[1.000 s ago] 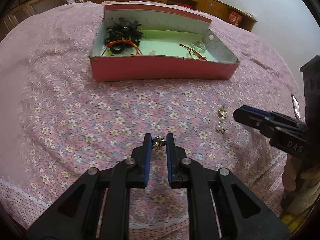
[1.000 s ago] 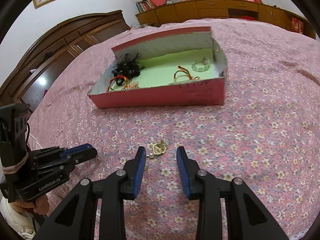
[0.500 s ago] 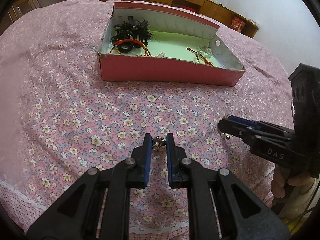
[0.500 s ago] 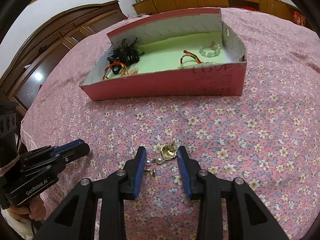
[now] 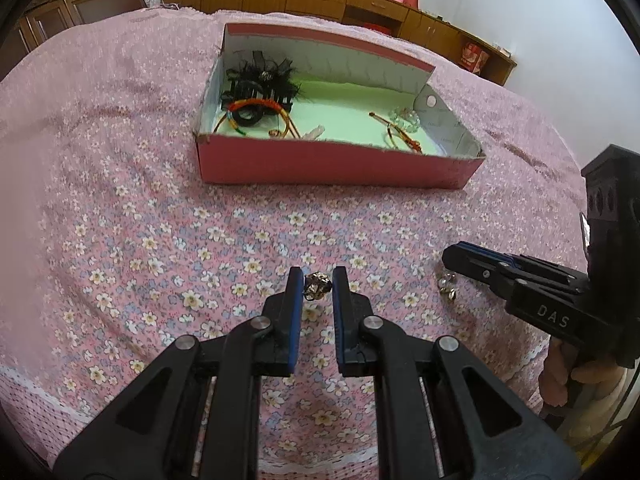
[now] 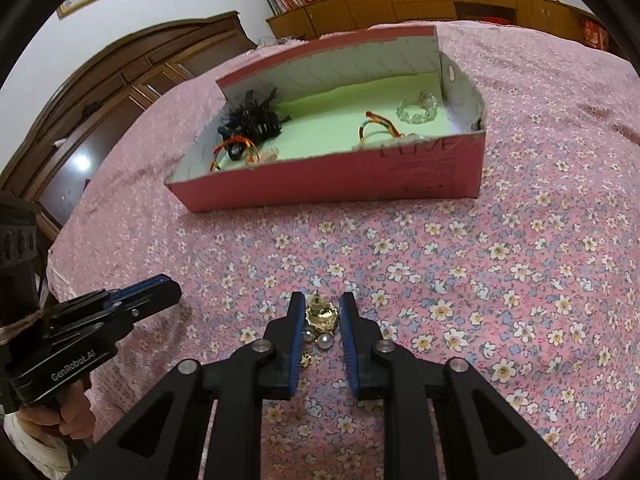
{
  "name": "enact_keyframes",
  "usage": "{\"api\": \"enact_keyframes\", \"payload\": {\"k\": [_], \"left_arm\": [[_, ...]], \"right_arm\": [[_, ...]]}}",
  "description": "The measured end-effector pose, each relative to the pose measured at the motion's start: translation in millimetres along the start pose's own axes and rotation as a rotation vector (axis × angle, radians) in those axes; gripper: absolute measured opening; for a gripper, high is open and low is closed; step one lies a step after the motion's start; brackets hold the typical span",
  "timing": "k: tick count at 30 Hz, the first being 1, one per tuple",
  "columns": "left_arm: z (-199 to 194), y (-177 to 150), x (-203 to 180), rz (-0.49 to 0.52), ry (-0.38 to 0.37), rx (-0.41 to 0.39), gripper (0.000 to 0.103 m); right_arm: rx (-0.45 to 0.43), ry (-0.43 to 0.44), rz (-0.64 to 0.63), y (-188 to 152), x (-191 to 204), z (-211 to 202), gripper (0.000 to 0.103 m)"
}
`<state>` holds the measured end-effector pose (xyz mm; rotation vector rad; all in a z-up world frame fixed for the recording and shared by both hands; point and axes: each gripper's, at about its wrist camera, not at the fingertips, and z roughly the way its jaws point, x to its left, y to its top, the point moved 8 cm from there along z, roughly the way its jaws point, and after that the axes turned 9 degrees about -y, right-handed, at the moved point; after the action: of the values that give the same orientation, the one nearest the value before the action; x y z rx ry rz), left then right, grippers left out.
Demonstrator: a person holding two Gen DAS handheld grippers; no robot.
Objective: Organize jewelry
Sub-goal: 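Carry the gold charm with the left tool while the right tool carries the pearl charm into the box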
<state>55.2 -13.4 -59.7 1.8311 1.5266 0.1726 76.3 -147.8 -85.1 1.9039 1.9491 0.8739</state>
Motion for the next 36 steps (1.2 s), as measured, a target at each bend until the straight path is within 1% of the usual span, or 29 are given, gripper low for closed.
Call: {"api": "enact_keyframes", "payload": {"k": [4, 9, 16, 23, 27, 36], "left_arm": [[-6, 9, -5, 0.009, 0.001, -0.029, 0.006], [-14, 25, -12, 0.022, 0.002, -0.086, 0.006], [-20, 43, -24, 0.065, 0.006, -0.151, 0.006], [-20, 62, -30, 0.071, 0.005, -0.206, 0.006], [-23, 78, -34, 0.081, 0.004, -0.250, 0.006], [-19, 111, -44, 0.127, 0.015, -0.323, 0.006]], "right_arm": [[-0.050, 0.005, -0.006, 7, 3, -13, 0.019], [-0.136, 0.003, -0.039, 19, 11, -35, 0.019], [-0.208, 0.001, -0.077, 33, 19, -52, 0.019], [-0.285, -0.001, -0.082, 57, 22, -66, 0.019], [-0.322, -0.003, -0.084, 73, 21, -70, 0.019], [-0.389, -0.015, -0.085, 107, 18, -71, 0.019]]}}
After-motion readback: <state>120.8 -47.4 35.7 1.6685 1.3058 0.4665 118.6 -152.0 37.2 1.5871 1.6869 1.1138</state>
